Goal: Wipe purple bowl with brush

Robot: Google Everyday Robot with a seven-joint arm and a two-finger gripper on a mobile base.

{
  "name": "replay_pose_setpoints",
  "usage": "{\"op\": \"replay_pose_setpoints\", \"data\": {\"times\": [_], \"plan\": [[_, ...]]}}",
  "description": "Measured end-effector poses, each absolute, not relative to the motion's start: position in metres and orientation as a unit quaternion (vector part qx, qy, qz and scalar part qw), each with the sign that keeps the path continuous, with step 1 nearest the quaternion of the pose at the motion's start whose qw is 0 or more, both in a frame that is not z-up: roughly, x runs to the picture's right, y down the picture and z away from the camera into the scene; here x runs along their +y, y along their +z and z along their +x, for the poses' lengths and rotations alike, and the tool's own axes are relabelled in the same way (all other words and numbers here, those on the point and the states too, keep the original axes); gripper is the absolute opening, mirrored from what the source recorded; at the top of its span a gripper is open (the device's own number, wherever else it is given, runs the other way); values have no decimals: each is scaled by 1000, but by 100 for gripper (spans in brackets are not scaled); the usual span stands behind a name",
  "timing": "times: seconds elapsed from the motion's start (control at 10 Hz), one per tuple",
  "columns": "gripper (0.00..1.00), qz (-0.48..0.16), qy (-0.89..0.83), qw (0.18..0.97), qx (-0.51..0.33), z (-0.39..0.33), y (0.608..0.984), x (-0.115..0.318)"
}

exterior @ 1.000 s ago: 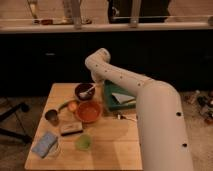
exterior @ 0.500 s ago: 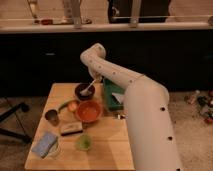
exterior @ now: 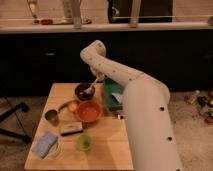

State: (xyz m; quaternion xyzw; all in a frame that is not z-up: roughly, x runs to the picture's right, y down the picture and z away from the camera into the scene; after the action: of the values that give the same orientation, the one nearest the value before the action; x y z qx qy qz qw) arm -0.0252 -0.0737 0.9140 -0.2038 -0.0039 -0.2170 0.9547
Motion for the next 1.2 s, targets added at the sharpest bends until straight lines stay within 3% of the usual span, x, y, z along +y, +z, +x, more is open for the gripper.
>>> {"op": "replay_pose_setpoints", "data": {"times": [0.6,1.2], "plan": [[0,-228,-268,934,-61,-76,902,-35],[0,-246,-292,922,-65,-93,936,-42]]}}
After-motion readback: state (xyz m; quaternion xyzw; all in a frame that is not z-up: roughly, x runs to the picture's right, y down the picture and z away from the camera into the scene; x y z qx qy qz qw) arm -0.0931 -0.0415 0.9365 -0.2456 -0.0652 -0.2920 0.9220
